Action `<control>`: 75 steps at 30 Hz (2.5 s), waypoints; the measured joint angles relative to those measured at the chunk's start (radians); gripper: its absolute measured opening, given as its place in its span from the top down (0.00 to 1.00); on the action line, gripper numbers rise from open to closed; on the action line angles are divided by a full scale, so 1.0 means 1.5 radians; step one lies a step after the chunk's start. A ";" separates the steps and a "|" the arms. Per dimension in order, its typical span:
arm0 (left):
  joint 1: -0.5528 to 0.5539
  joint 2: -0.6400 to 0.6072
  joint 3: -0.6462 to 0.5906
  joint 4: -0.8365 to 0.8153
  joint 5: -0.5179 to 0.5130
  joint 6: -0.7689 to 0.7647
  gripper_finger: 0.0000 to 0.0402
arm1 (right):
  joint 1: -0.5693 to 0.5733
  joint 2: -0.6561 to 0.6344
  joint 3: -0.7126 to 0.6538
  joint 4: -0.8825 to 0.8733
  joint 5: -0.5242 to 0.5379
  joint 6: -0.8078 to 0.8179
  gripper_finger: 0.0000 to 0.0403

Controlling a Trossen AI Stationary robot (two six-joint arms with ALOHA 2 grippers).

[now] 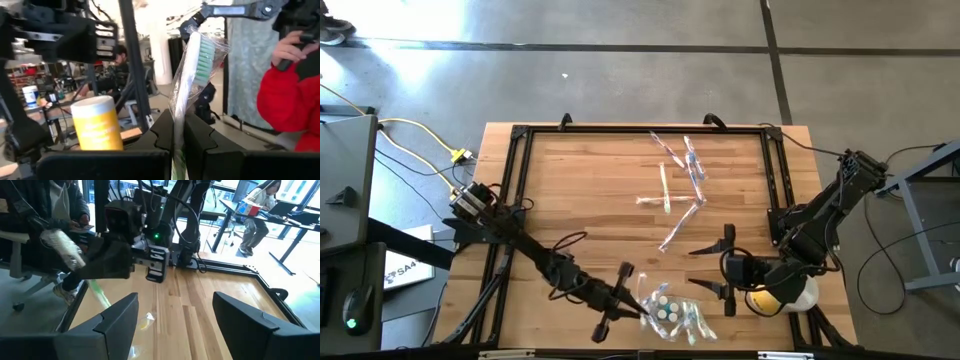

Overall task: Pick & Place toothbrushing station
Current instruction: Put the green toothbrush into the transparent organizer

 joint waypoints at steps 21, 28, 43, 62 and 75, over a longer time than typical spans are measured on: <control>-0.008 0.134 0.002 0.230 -0.080 -0.036 0.97 | 0.015 0.000 0.000 0.000 0.005 0.035 0.38; -0.004 0.187 0.013 0.235 -0.098 -0.088 0.97 | 0.014 0.000 0.000 -0.005 0.002 0.028 0.38; -0.005 0.265 0.014 0.274 -0.210 -0.146 0.97 | 0.015 0.000 0.000 -0.068 -0.001 0.017 0.38; -0.009 0.266 0.014 0.213 -0.207 -0.229 0.63 | 0.013 0.000 0.000 -0.123 -0.022 0.086 0.38; -0.038 0.219 0.013 0.127 -0.263 -0.132 0.52 | 0.013 0.000 0.000 -0.122 -0.021 0.085 0.38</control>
